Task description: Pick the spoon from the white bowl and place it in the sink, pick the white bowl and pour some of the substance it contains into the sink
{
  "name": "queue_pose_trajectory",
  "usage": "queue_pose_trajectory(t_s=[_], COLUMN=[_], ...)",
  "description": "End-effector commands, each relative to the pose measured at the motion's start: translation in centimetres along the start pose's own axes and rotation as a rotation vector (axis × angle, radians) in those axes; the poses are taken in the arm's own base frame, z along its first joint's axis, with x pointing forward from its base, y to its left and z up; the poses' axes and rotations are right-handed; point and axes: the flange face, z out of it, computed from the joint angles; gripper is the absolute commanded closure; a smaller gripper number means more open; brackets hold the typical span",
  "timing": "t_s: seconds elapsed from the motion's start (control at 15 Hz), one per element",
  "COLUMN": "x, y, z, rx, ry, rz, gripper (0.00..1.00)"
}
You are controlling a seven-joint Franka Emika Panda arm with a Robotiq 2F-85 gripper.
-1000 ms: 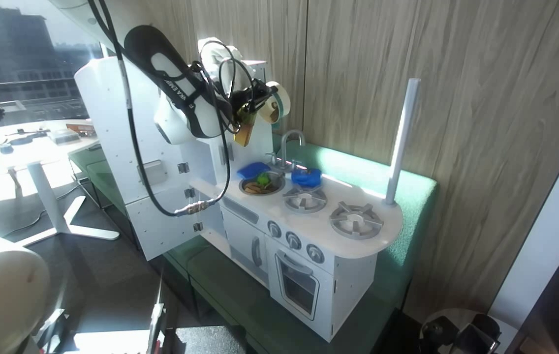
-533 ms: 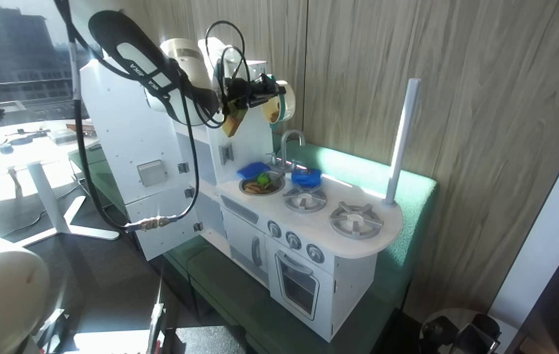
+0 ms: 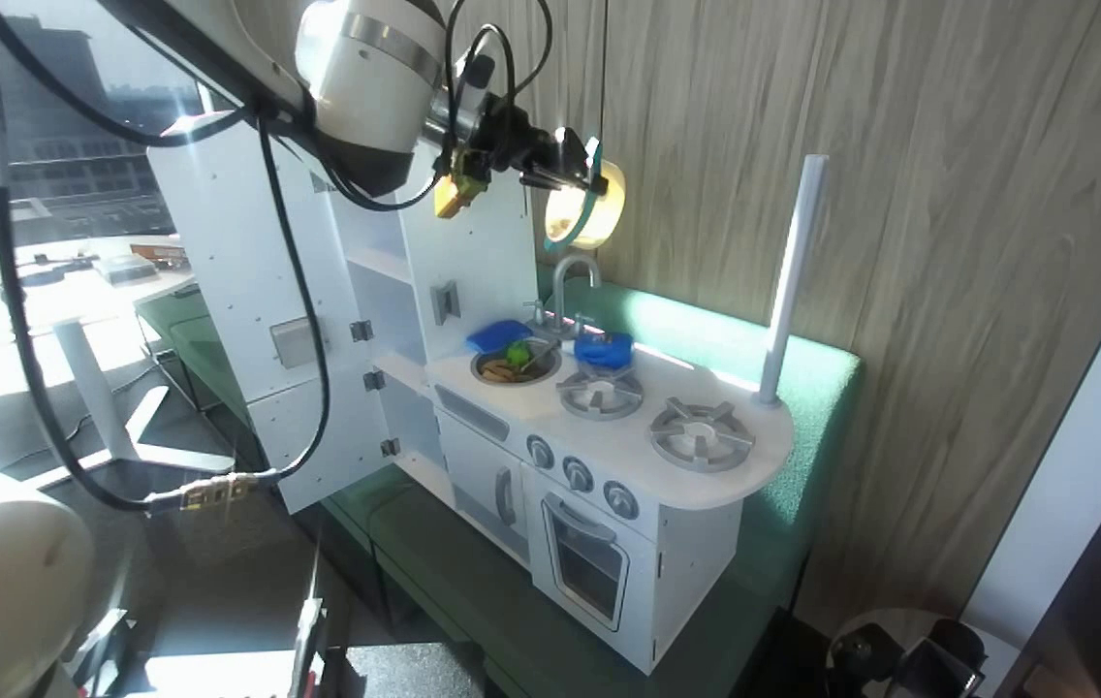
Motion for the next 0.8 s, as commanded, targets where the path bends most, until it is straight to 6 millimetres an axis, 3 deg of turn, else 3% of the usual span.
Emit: queue_pose_trajectory(t_s=[0.0, 0.33, 0.73], x=[-1.0, -3.2, -6.3], y=[3.4, 6.4, 7.2], z=[3.3, 8.1, 12.5], rx=[0.007, 0.018, 0.087], ry=[-0.190, -0.491, -0.769], rz=[0.092, 0.271, 0.457], gripper=[0.99, 0.99, 0.99])
